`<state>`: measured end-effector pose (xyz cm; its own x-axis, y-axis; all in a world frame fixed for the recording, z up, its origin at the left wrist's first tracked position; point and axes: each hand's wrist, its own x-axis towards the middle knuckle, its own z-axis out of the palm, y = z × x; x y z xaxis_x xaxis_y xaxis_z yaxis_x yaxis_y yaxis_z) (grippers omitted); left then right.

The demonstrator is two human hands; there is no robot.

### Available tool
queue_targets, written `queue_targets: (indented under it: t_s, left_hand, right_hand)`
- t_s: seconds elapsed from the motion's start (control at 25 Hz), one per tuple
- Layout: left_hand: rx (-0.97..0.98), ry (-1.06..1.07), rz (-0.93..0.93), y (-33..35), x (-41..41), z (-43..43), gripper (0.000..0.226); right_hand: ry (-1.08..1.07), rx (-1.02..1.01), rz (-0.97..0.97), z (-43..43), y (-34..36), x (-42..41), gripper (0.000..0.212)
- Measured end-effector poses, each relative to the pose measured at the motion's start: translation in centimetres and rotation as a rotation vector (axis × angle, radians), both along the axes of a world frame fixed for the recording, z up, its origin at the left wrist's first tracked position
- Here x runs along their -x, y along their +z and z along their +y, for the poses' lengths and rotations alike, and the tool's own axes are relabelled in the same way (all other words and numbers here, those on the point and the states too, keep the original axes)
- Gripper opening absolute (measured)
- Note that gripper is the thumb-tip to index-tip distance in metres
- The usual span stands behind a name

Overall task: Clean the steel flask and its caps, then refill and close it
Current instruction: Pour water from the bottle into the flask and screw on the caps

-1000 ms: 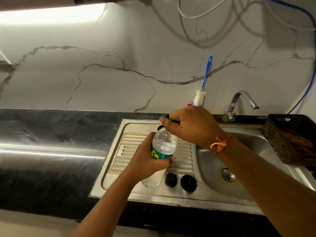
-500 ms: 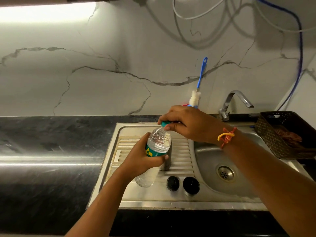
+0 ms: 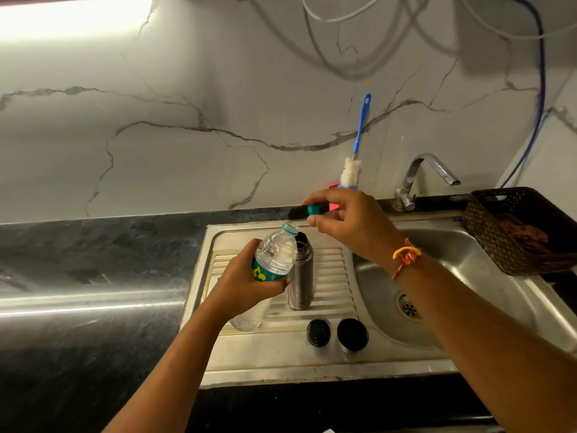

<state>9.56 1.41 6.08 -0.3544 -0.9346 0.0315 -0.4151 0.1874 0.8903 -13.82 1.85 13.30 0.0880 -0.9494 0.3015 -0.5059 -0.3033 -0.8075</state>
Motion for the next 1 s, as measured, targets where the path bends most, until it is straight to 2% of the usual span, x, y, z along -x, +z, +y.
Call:
queue_targets:
  t_s: [0.2, 0.36, 0.6, 1.0]
  left_hand:
    - [0.041, 0.01, -0.246, -0.6, -1.0, -2.0, 0.065]
    - [0.091, 0.003, -0.438, -0.5, -1.3, -3.2, 0.07]
    - [0.145, -0.014, -0.651, 0.3, -1.7, -3.9, 0.073]
    - [0.236, -0.021, -0.838, 1.4, -1.8, -4.0, 0.074]
  right_hand:
    - [-0.193, -0.233, -0.051, 0.4, -4.2, 0.9, 0.025]
    - [-0.204, -0.327, -0.09, 1.0, -6.1, 0.9, 0.022]
    - [-0.193, -0.349, -0.066, 1.2, -7.1, 0.5, 0.022]
    - [-0.182, -0.328, 0.0, 1.4, -7.4, 0.3, 0.025]
